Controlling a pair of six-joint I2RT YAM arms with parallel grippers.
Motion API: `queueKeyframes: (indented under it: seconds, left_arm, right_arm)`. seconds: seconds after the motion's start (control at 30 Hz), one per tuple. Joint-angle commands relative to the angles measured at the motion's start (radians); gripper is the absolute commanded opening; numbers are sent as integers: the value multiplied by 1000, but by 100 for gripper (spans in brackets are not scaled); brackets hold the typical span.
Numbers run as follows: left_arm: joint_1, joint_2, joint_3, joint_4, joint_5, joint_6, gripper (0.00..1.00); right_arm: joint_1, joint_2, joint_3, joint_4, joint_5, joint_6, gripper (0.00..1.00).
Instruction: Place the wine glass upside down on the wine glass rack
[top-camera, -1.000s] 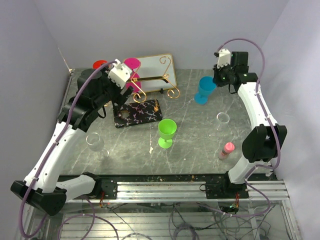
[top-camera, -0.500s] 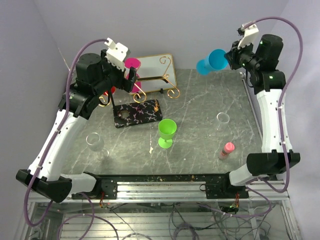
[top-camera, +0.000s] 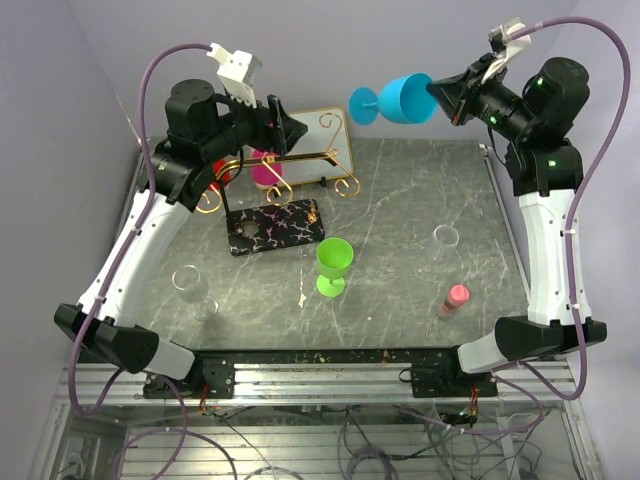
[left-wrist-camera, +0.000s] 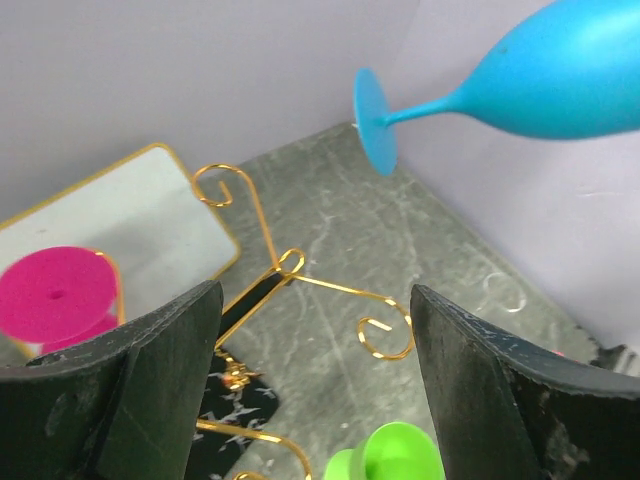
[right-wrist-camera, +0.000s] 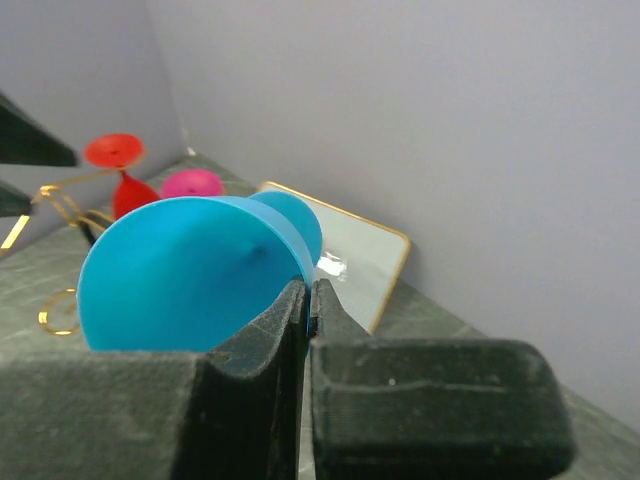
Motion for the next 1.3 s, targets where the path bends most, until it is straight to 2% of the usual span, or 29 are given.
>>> queueKeyframes:
  seconds: [0.0,0.2,0.33,0.43,0.8,1.13,1.27]
  left_arm:
    - [-4,39,23,125,103,-169,85]
    - [-26,103,35,198,154,-282,87]
    - [-48,126,39,223,153,-295,89]
    - [-57,145,39,231,145,-304,86]
    - [-65,189,53,234,174,-295,47]
    - [-65,196,46,239,182,-295,24]
    - [-65,188,38,248,196,-308,7]
  right_arm:
    - [25,-4,34,70,-116,96,0]
    - [46,-5,22,107,-187,157,0]
    - [54,4,24,107,-212,164,0]
    - [63,12,29,97,-215,153,0]
    - [92,50,58,44,-185,82,0]
    - [95,56,57,33,-163,55,0]
    - [96,44,35,40,-167,47,0]
